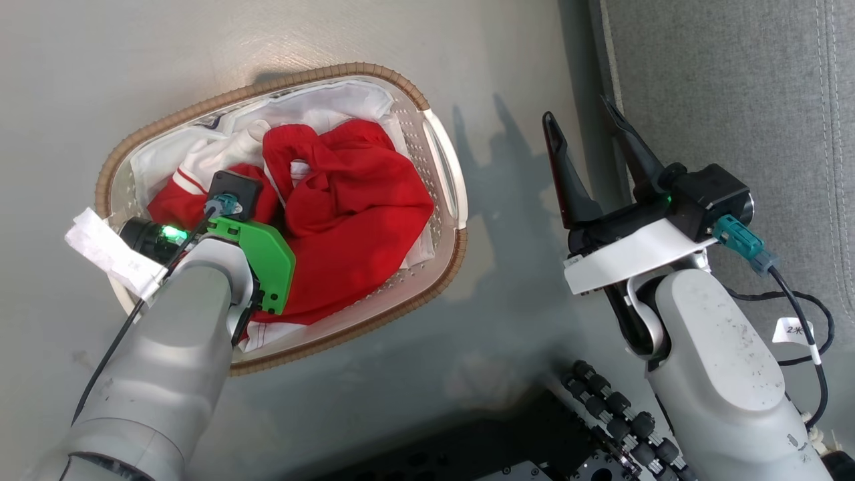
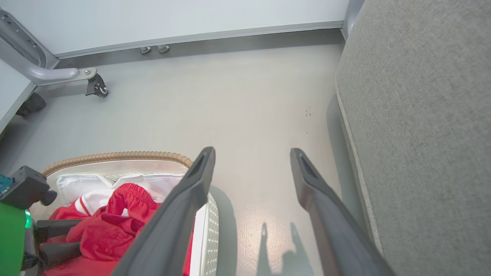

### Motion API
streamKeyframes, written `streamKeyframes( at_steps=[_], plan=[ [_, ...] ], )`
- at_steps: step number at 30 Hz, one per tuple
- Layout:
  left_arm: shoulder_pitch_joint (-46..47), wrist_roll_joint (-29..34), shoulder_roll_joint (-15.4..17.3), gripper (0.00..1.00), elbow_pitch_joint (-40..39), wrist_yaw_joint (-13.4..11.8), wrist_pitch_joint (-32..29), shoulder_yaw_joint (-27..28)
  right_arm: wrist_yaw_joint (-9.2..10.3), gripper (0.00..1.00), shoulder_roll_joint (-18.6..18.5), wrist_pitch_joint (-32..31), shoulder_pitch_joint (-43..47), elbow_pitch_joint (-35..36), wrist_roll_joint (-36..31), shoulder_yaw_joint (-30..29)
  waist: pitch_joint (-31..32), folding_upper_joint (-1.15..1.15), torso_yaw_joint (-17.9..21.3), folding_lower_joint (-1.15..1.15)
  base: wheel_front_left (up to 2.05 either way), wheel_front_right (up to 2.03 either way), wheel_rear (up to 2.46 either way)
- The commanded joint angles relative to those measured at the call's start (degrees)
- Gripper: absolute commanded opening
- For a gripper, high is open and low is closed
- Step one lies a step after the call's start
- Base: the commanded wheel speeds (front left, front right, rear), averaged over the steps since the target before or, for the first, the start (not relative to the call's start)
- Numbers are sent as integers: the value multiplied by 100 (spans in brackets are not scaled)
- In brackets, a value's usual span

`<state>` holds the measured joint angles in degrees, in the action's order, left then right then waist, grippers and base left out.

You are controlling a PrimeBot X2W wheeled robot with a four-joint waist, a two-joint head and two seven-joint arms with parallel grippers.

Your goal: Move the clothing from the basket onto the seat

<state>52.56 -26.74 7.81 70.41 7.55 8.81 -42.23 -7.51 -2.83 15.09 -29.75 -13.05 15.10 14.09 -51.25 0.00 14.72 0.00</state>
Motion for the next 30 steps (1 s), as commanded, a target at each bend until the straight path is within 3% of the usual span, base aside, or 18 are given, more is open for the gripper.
streamKeyframes(
  at_steps=[1, 7, 15, 21, 30],
  plan=[
    [97, -58, 40, 0, 5, -13, -31, -65, 4, 100, -16, 12, 19, -21, 44, 17, 20, 0, -4, 0, 0, 0, 0],
    [110, -219, 81, 0, 17, -13, 207, -266, 4, 100, -17, 12, 40, -71, 58, -49, 264, 0, -34, 0, 0, 0, 0],
    [-262, -437, -40, 0, -52, -13, 589, -302, 4, 100, -18, 12, 254, -290, 38, -122, 1098, 0, -163, 0, 0, 0, 0],
    [-646, -575, -117, 0, -594, -13, 643, -299, 4, 100, -21, 12, 515, -512, 40, -171, 1846, 0, -389, 0, 0, 0, 0],
    [-1450, -510, -178, 0, -1698, -13, 643, 217, 5, 100, -22, 12, 967, -755, -22, -423, 2836, 0, -772, 0, 0, 0, 0]
  ],
)
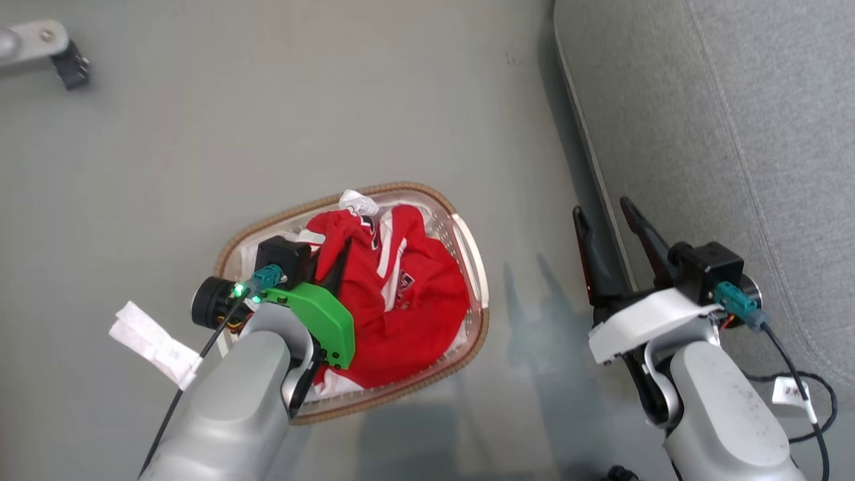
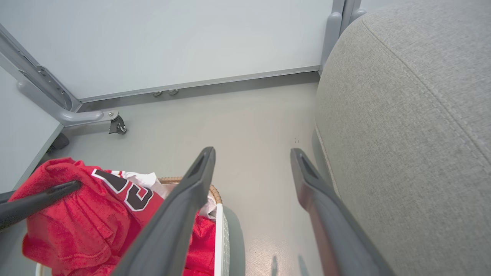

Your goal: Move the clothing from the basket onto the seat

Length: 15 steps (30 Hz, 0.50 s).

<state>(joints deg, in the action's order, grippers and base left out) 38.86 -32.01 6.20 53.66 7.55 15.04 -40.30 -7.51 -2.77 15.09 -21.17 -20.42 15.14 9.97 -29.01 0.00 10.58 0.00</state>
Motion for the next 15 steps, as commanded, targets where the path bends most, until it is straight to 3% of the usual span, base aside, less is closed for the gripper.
streamKeyframes(
  at_steps=[1, 15],
  plan=[
    [-159, 56, -28, 0, -129, -13, 19, 83, 4, 100, -27, 12, 155, -41, -30, -21, 693, 0, -389, 0, 0, 0, 0],
    [-1001, 635, -112, 0, -1933, -13, 20, 928, 4, 100, -26, 12, 759, -3, 61, -74, 1639, 0, -631, 0, 0, 0, 0]
  ],
)
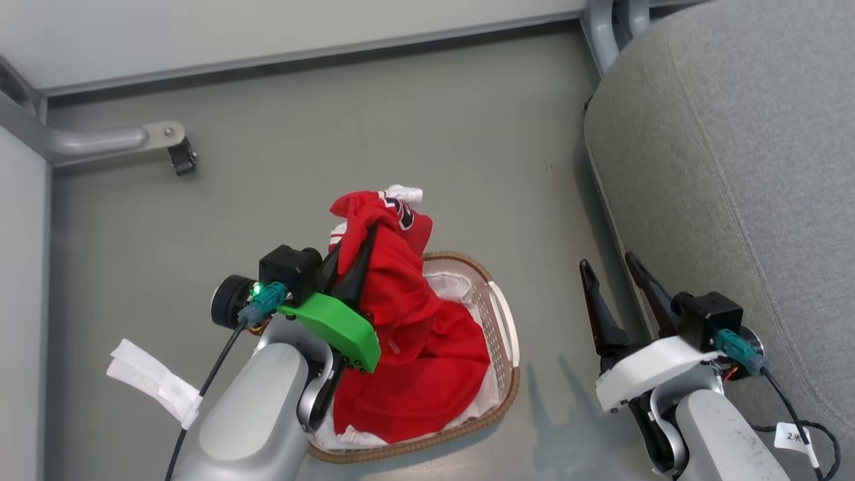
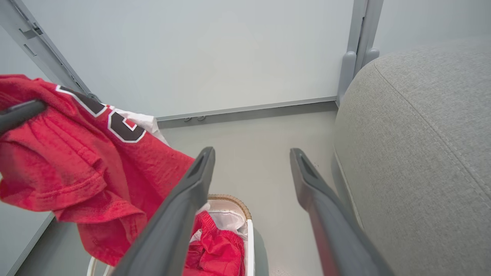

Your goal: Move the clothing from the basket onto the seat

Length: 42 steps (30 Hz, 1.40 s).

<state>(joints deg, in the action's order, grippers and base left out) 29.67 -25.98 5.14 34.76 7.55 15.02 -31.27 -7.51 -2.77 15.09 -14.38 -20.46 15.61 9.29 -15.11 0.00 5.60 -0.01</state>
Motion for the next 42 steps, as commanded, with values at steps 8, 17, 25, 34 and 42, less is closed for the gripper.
streamKeyframes(
  at_steps=[8, 17, 25, 34, 42],
  plan=[
    [-236, 120, -111, 0, -1026, -13, 22, 291, 4, 100, -26, 12, 355, -47, -4, 22, 587, 0, -187, 1, 0, 0, 0],
    [-133, 173, -173, 0, -1835, -13, 22, 428, 5, 100, -26, 12, 593, -97, -23, 60, 837, 0, -219, 1, 0, 0, 0],
    [-55, -28, -203, 0, -2154, -13, 22, 384, 4, 100, -25, 12, 686, -144, 17, 152, 957, 0, -217, 1, 0, 0, 0],
    [-98, -95, -216, 0, -2161, -13, 22, 290, 4, 100, -20, 12, 464, 38, 228, 611, 936, 0, -233, 1, 0, 0, 0],
    [-158, -160, -219, 0, -2094, -13, 22, 218, 4, 100, -90, 11, -663, 653, 279, 1772, 897, 0, -244, 1, 0, 0, 0]
  ],
)
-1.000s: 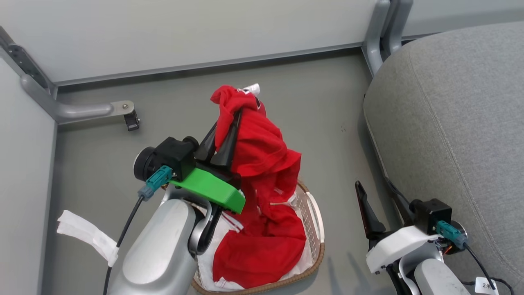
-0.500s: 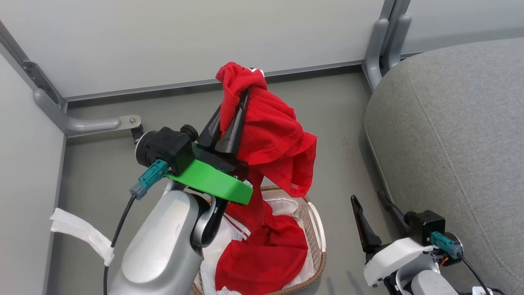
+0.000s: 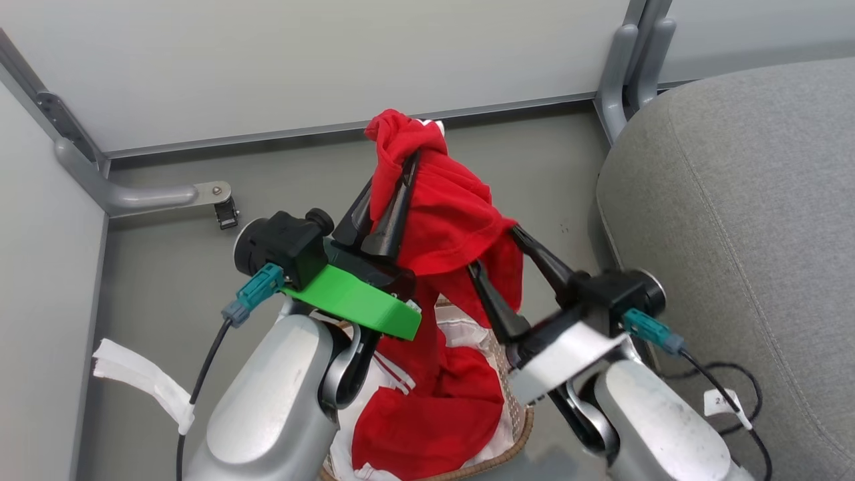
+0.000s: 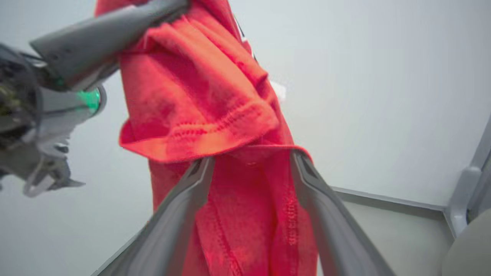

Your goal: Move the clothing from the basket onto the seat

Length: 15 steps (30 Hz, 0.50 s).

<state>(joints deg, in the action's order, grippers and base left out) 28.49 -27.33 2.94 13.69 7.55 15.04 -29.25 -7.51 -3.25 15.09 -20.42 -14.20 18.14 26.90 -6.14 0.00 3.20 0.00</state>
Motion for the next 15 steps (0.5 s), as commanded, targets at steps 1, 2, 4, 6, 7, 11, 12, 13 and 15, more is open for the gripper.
streamKeyframes(
  at_steps=[1, 2, 4, 6, 7, 11, 12, 13, 15],
  plan=[
    [-42, -19, 1, 0, 17, -13, 21, 7, 4, 100, -71, 11, -204, 84, 62, 128, -1, 0, -10, 0, 0, 0, 0],
    [-44, -19, 0, 0, 18, -13, 21, -2, 4, 100, -119, 11, -390, 163, 81, 260, 0, 0, -19, 0, 0, 0, 0],
    [-46, -61, -1, 0, 1, -13, 21, -35, 4, 100, -177, 11, -659, 265, 146, 455, 2, 0, -43, 0, 0, 0, 0],
    [-38, -79, -1, 0, -20, -13, 21, -68, 4, 100, -238, 11, -913, 331, 173, 605, -5, 0, -71, 0, 0, 0, 0],
    [-34, -87, -1, 0, -26, -13, 21, -80, 4, 100, -254, 11, -995, 338, 206, 650, -9, 0, -83, 0, 0, 0, 0],
    [-38, -121, -2, 0, -17, -13, 21, -114, 4, 100, -313, 9, -1208, 69, 267, 853, -20, 0, -124, 0, 0, 0, 0],
    [-41, -128, -1, 0, -17, -13, 21, -119, 5, 100, -314, 9, -1249, -59, 266, 886, -22, 0, -134, 0, 0, 0, 0],
    [-48, -139, -1, 0, -21, -13, 21, -129, 4, 100, -305, 7, -1267, -168, 275, 918, -24, 0, -142, 0, 0, 0, 0],
    [-47, -147, -2, 0, -35, -13, 21, -154, 4, 100, -264, 7, -1309, -393, 320, 975, -36, 0, -153, 0, 0, 0, 0]
  ],
)
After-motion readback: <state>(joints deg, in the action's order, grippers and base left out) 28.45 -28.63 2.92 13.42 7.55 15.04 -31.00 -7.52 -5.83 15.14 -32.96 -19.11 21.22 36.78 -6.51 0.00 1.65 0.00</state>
